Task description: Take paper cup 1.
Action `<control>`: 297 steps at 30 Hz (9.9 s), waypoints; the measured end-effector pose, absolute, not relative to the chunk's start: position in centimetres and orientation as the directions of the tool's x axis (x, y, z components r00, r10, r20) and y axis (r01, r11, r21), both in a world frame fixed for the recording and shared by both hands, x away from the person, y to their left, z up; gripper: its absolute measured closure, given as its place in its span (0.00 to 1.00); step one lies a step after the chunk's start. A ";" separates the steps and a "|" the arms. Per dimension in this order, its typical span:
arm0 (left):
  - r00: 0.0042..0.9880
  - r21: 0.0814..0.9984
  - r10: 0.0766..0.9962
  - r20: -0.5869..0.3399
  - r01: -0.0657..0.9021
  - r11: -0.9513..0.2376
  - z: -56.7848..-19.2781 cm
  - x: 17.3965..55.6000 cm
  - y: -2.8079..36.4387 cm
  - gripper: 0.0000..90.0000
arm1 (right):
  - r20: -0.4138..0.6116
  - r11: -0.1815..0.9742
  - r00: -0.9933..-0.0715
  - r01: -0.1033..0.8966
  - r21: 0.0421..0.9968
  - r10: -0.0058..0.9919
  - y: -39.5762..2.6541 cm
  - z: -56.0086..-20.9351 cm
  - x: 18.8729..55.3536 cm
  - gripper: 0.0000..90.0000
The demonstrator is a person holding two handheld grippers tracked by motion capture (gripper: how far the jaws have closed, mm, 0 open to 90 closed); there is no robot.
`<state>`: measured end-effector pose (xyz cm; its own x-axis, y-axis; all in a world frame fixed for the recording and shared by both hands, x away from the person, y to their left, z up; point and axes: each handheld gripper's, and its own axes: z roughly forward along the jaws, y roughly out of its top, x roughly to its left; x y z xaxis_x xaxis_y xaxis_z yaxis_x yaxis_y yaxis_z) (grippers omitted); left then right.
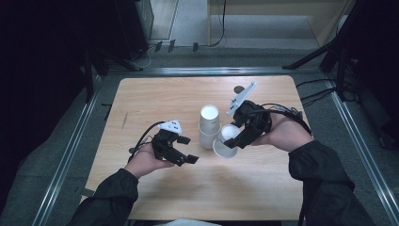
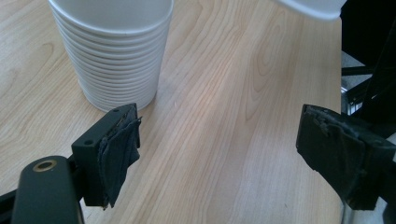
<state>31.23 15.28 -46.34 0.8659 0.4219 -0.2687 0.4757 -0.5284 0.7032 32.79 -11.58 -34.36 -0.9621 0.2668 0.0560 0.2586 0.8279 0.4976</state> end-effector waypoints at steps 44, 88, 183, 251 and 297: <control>0.903 0.740 0.347 -0.252 0.411 -0.533 -47.0 29.5 15.2 0.15 | 0.163 0.710 -0.968 0.251 0.658 0.191 -10.0 -43.9 31.5 0.40; 0.956 0.800 0.240 -0.166 0.273 -0.534 -47.1 28.6 14.3 0.33 | 0.298 0.526 -0.943 0.331 0.784 0.149 -9.8 -43.1 31.3 0.39; 0.969 0.683 0.177 -0.170 0.246 -0.688 -46.5 29.3 13.5 0.11 | 0.182 0.588 -0.975 0.221 0.778 0.126 -10.7 -45.3 29.1 0.37; 0.952 0.481 0.211 -0.223 0.296 -0.825 -47.6 28.6 12.4 0.27 | 0.155 0.714 -0.986 0.147 0.685 0.054 -8.3 -48.3 29.3 0.29; 0.942 0.740 0.225 -0.251 0.336 -0.582 -45.1 29.2 14.6 0.15 | 0.206 0.575 -0.976 0.208 0.791 0.069 -10.3 -45.9 30.0 0.37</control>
<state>29.17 14.56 -45.14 0.9415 0.2246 -0.2512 0.3364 -0.5822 0.7402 30.00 -10.29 -45.87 -0.9761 0.0688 0.2061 0.2075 0.5755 0.7911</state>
